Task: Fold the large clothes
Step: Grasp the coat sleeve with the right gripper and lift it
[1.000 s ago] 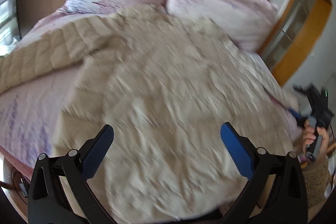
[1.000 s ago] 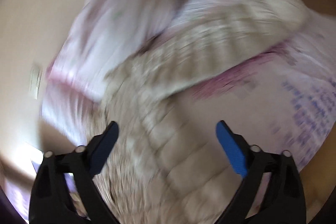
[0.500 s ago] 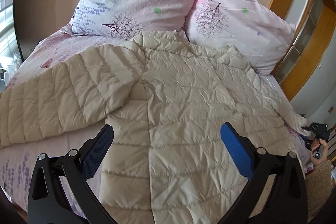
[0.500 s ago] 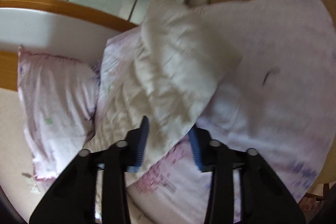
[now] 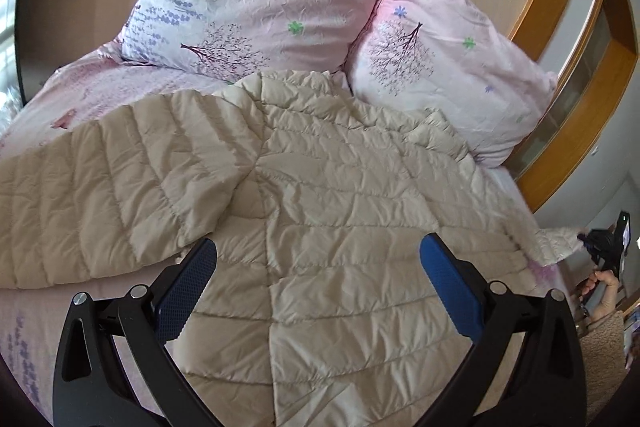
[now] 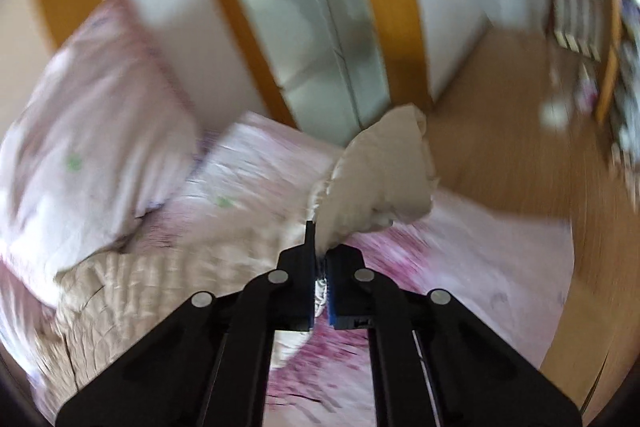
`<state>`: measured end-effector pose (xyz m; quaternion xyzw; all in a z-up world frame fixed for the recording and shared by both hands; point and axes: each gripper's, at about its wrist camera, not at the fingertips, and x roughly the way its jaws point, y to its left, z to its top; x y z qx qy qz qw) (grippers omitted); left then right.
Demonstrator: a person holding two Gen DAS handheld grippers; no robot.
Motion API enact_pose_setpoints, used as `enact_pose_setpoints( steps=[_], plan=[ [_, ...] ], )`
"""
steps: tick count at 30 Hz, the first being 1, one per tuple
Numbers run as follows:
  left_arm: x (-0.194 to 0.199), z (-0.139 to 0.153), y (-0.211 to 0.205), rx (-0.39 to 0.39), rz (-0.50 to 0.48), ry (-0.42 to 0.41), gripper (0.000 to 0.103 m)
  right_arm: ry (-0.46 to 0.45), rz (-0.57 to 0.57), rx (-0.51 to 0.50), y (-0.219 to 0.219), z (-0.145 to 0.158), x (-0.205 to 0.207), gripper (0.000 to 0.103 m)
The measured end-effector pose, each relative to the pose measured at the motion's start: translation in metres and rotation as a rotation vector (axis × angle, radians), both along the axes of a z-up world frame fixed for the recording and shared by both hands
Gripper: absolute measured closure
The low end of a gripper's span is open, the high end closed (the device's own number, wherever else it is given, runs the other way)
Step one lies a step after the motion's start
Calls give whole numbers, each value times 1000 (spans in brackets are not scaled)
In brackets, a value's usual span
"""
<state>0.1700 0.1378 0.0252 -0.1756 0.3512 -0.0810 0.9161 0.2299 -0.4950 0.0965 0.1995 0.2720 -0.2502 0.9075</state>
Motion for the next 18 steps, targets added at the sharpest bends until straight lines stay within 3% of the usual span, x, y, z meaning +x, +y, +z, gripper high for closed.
enact_pose_setpoints(
  steps=[5,8,11,14,18],
  plan=[
    [5,-1,3,-77,-6,14,1,-76,255,-131,84,32,27,98],
    [12,-3,4,-156,-26,43,1,-94,404,-137,128,35,42,98],
    [21,-5,0,-228,-52,66,1,-77,570,-109,179,28,51,98],
    [29,-2,-10,-253,-79,66,1,-26,713,-79,232,9,63,98],
    [42,0,-26,-275,-109,78,1,44,829,-82,287,-16,75,98]
  ],
)
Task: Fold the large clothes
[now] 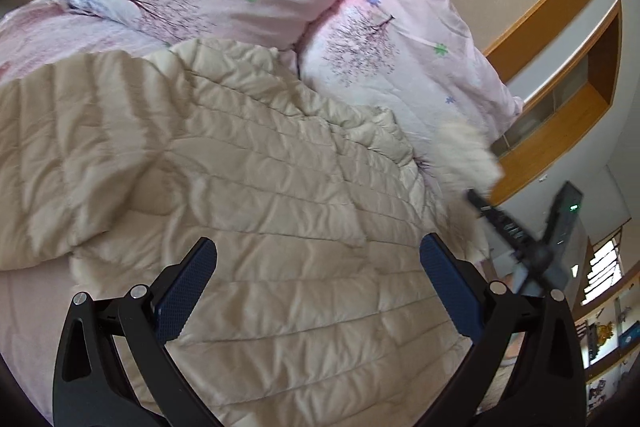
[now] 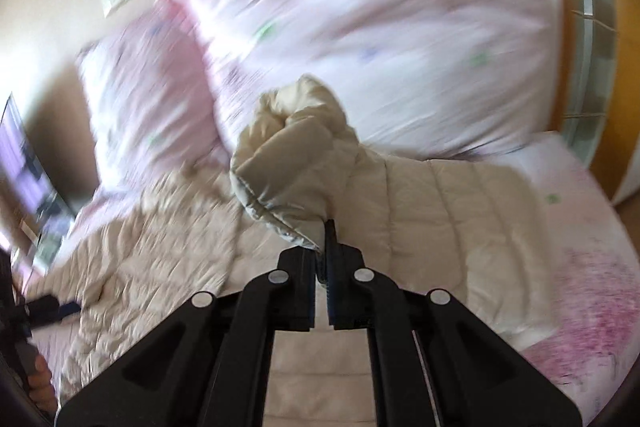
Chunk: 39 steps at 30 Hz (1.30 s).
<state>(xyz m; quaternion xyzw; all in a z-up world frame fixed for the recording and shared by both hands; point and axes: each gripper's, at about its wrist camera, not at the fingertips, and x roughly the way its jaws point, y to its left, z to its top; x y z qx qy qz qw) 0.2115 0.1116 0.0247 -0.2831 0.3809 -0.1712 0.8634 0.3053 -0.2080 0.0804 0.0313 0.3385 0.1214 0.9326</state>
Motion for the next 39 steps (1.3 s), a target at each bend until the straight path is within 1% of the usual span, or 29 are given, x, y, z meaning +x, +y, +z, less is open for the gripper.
enact_pose_setpoints(
  steps=[5,6,7,8,9,10,11,13,14,16,17,19,20,22,23,24,25,26,27,28,30,32,33,35,36,37,39],
  plan=[
    [19,-6,-15,-116,-51,57,1,72,87,-24,38,-23,3,98],
    [26,-8,-19,-143,-59,76,1,93,107,-25,44,-28,4,94],
    [31,-10,-22,-162,-64,91,1,110,119,-30,50,-32,4,87],
    [40,-15,-27,-208,-70,121,1,137,139,-38,56,-36,3,77],
    [45,-18,-31,-230,-72,138,1,148,153,-46,60,-38,0,48],
    [50,-21,-36,-250,-78,156,1,148,163,-56,66,-40,-1,26],
    [58,-26,-43,-262,-86,179,1,137,173,-61,65,-40,-8,24],
    [68,-32,-53,-264,-90,211,1,132,200,-65,65,-37,-16,24],
    [74,-37,-60,-280,-92,237,3,136,205,-47,60,-34,-22,24],
    [83,-41,-70,-297,-103,259,9,142,191,0,47,-29,-28,24],
    [89,-44,-77,-291,-104,275,13,150,168,51,33,-25,-32,24],
    [95,-48,-83,-282,-98,287,17,174,116,157,5,-20,-34,24],
    [101,-50,-88,-274,-92,294,22,188,92,206,-8,-18,-34,24],
    [107,-54,-90,-273,-84,306,28,222,16,354,-44,-18,-35,24],
    [111,-57,-91,-283,-78,313,35,245,-37,442,-67,-20,-35,24],
    [114,-59,-91,-287,-74,317,44,261,-70,497,-80,-22,-35,24],
    [117,-61,-92,-287,-69,320,48,284,-107,577,-97,-27,-35,24],
    [119,-63,-92,-289,-61,321,59,310,-136,661,-112,-34,-34,24],
    [121,-64,-91,-290,-57,321,81,352,-171,752,-127,-45,-33,24],
    [123,-66,-91,-294,-53,323,90,386,-204,817,-139,-55,-32,24],
    [125,-68,-90,-293,-43,331,94,429,-260,895,-153,-72,-31,25],
    [126,-69,-87,-284,-31,328,95,449,-290,958,-159,-85,-30,26],
    [125,-70,-86,-276,-27,325,95,444,-308,996,-164,-90,-29,27],
    [125,-68,-83,-263,-33,299,96,410,-348,1034,-171,-93,-26,27],
    [125,-67,-82,-258,-30,291,97,388,-380,1045,-175,-94,-24,28],
    [125,-64,-80,-251,-26,278,97,368,-403,1041,-179,-92,-22,32],
    [122,-53,-72,-233,-22,232,97,331,-430,996,-183,-86,-18,35]
  ],
)
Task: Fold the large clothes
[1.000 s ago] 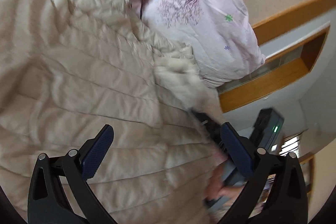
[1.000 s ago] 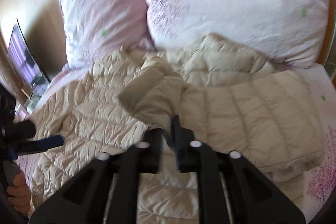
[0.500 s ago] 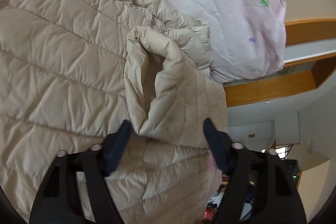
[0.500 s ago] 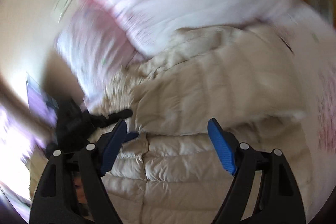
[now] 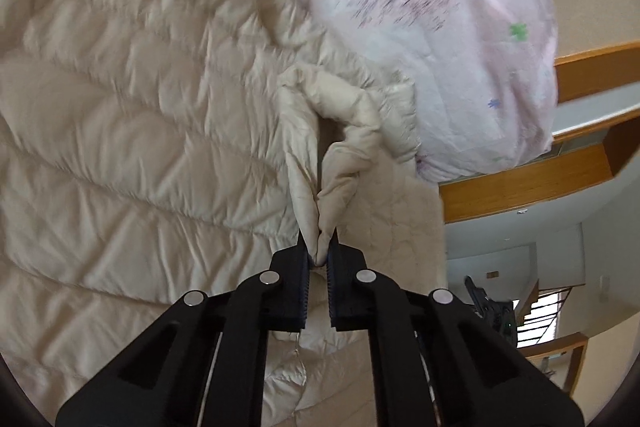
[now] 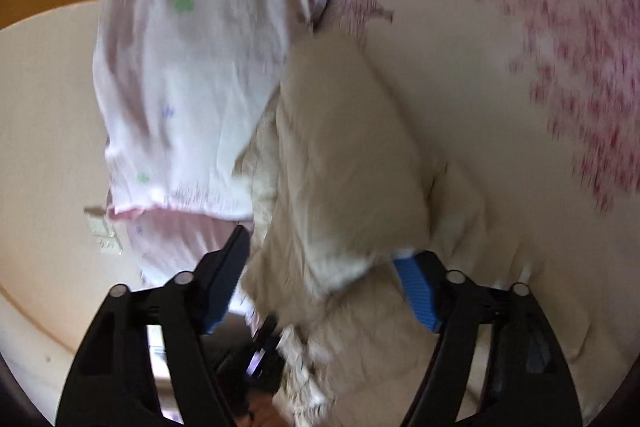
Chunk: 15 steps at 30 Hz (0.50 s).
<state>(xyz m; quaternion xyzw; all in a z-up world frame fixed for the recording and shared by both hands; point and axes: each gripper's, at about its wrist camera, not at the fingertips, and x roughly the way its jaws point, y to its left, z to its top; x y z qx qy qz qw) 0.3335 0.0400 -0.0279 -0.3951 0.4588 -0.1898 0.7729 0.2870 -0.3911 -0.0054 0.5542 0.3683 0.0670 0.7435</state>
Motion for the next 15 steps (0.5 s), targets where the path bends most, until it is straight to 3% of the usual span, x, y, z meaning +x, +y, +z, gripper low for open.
enact_pose_setpoints(
  steps=[4,8,12,15],
  plan=[
    [-8,29,24,39,24,-105,97,-51,21,-81,5,16,2,35],
    [-18,44,50,117,60,-164,97,-3,69,-142,22,12,5,35],
    [-24,34,73,162,102,-145,97,79,78,-153,29,-7,10,37],
    [-25,23,89,178,138,-116,97,84,48,-181,26,-9,11,43]
  ],
)
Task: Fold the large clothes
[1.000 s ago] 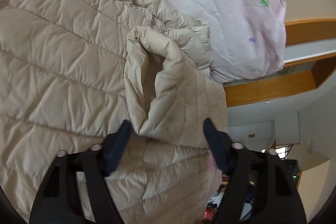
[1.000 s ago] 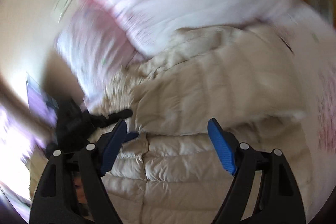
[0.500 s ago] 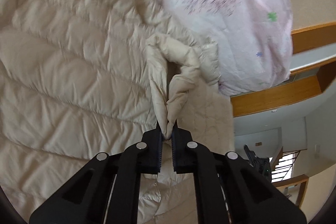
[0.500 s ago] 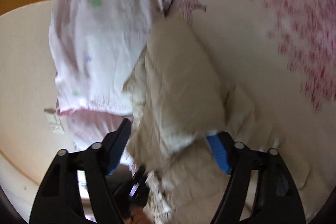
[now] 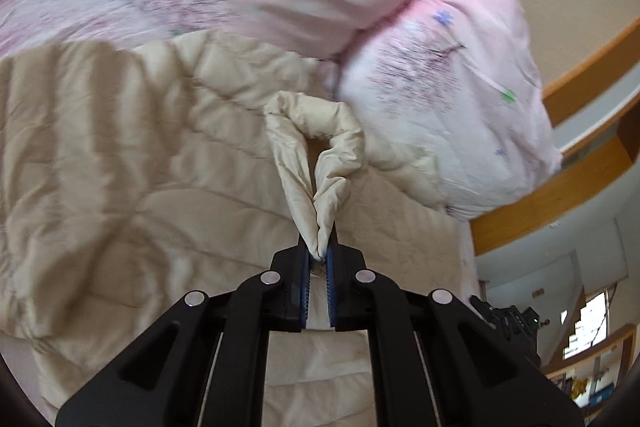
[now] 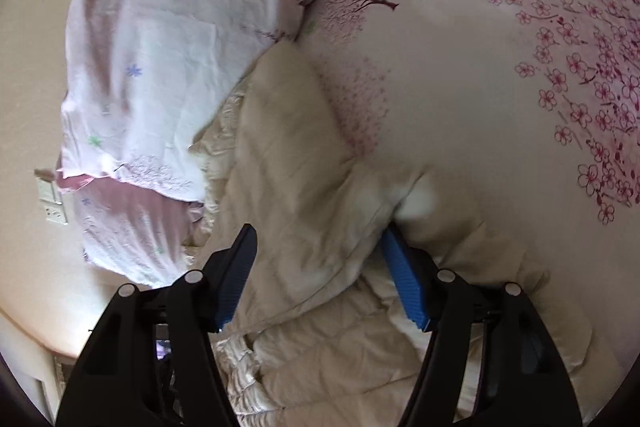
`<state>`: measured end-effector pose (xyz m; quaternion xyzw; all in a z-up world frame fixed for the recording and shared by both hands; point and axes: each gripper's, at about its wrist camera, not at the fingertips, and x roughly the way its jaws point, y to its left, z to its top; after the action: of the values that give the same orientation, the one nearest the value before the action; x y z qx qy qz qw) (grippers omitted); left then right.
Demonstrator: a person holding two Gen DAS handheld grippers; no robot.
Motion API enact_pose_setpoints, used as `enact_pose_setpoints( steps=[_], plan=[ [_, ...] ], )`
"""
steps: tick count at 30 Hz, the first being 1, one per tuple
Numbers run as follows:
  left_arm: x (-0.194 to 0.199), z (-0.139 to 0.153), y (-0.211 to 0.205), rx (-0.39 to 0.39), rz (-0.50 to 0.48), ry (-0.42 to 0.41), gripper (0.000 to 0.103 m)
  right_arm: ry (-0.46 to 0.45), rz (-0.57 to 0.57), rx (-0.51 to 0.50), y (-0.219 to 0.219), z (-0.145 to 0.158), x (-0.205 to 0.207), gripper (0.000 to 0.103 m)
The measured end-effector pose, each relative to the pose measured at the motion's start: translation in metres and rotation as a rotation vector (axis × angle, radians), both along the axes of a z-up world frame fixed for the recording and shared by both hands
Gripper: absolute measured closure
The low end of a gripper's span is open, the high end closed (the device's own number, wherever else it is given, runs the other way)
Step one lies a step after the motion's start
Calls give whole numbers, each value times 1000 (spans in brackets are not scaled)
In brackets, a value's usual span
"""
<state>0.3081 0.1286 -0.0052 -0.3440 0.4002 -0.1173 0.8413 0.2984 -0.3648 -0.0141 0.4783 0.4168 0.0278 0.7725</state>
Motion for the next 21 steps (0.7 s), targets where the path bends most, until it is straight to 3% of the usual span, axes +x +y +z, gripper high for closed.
enact_pose_setpoints(
  steps=[2,3,4,7,9,14,17,19,21],
  plan=[
    [0,-8,6,3,7,20,97,-7,-3,-42,0,3,3,61],
    [-1,-10,5,11,4,25,97,-22,10,-77,2,7,4,82],
    [-1,-12,3,25,-4,26,97,-39,17,-103,3,11,4,93],
    [-3,-15,-5,42,-26,26,97,-129,-17,-199,3,28,-7,96],
    [-4,-20,-11,52,-42,42,97,-111,-42,-259,2,28,-10,96],
    [-5,-35,-24,99,-68,94,97,74,-45,-348,-2,5,-5,94],
    [-4,-39,-24,99,-77,124,93,98,-45,-391,-1,11,-13,76],
    [-6,-37,-22,86,-88,127,82,97,-48,-432,3,24,-20,52],
    [-12,-31,-14,76,-83,119,50,70,-44,-491,14,45,-33,52]
  ],
)
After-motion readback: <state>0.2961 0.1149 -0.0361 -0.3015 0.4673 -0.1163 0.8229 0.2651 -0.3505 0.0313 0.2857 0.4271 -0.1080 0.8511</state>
